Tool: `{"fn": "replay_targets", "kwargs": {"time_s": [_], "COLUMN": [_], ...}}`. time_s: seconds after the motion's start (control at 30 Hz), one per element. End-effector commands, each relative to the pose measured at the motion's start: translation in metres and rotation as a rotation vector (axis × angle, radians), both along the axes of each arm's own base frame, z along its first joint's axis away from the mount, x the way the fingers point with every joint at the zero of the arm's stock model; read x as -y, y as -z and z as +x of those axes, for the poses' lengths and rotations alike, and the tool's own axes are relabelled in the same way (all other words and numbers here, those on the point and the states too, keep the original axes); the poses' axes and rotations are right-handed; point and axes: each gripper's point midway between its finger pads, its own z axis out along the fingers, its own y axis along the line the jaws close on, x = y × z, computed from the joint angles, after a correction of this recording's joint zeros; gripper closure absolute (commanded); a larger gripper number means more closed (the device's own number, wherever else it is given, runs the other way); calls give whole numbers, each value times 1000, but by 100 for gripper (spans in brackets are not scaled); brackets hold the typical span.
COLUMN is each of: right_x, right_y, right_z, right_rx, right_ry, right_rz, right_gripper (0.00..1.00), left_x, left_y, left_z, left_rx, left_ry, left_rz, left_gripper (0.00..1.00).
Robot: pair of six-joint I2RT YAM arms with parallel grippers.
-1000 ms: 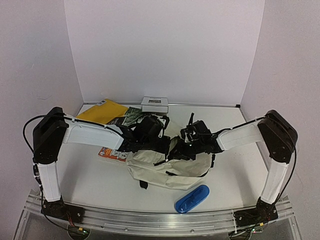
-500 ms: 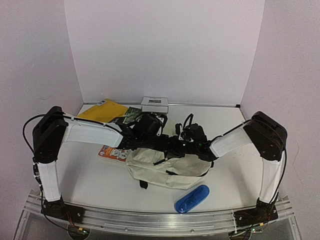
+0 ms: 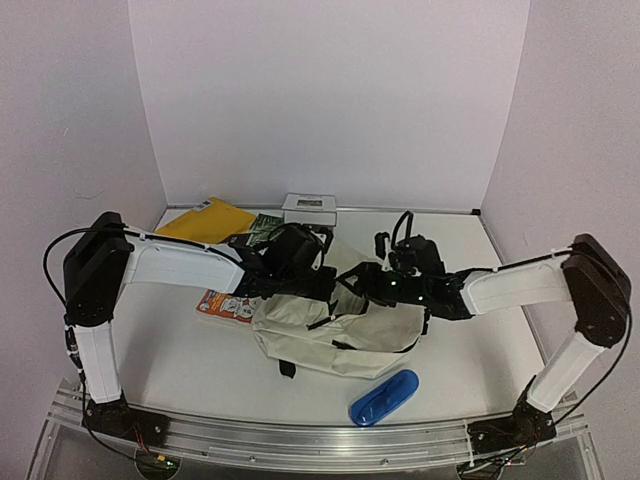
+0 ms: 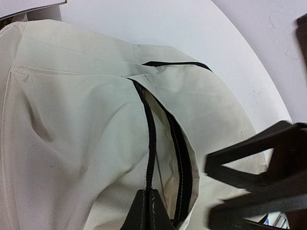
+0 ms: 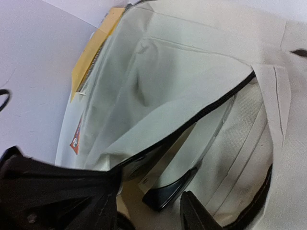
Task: Pack the student bag
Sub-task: Place the stationery in the student bag, then pick up the stationery from the center of the board.
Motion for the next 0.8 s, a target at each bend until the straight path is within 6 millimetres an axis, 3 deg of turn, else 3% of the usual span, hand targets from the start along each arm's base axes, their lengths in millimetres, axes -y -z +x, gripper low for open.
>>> {"fn": "replay_targets", "kwargs": {"time_s": [0.0, 0.03, 0.1, 0.23, 0.37, 0.5, 0.6, 0.77], "right_x": [33, 39, 61, 91, 125, 146, 145, 137], "right_y": [-33, -31, -24, -4, 9, 21, 33, 33], "right_z": [-21, -26, -46, -104, -155, -178, -191, -196], "right_rx": [23, 6, -65, -262, -432, -530, -603, -648], "right_ry": [43, 49, 57, 6, 47, 109, 108, 151], "right_rz": [-101, -122, -177, -202, -197, -209, -225, -212], "right_gripper": [48, 47, 42, 30, 22, 17, 15, 7], "left_x": [0, -1, -6, -16, -24, -33, -38, -51], "left_y": [-40, -42, -48, -63, -67, -66, -64, -63], "left_z": [3, 2, -1, -9, -17, -15, -11, -4], "left_rx": [77, 83, 98, 109, 82, 33, 2, -22], "left_ry": [28, 32, 41, 55, 57, 34, 22, -15], "left_rz": [-54, -52, -46, -53, -67, -78, -91, -115], "left_gripper": [98, 96, 81, 40, 12, 4, 2, 1]}}
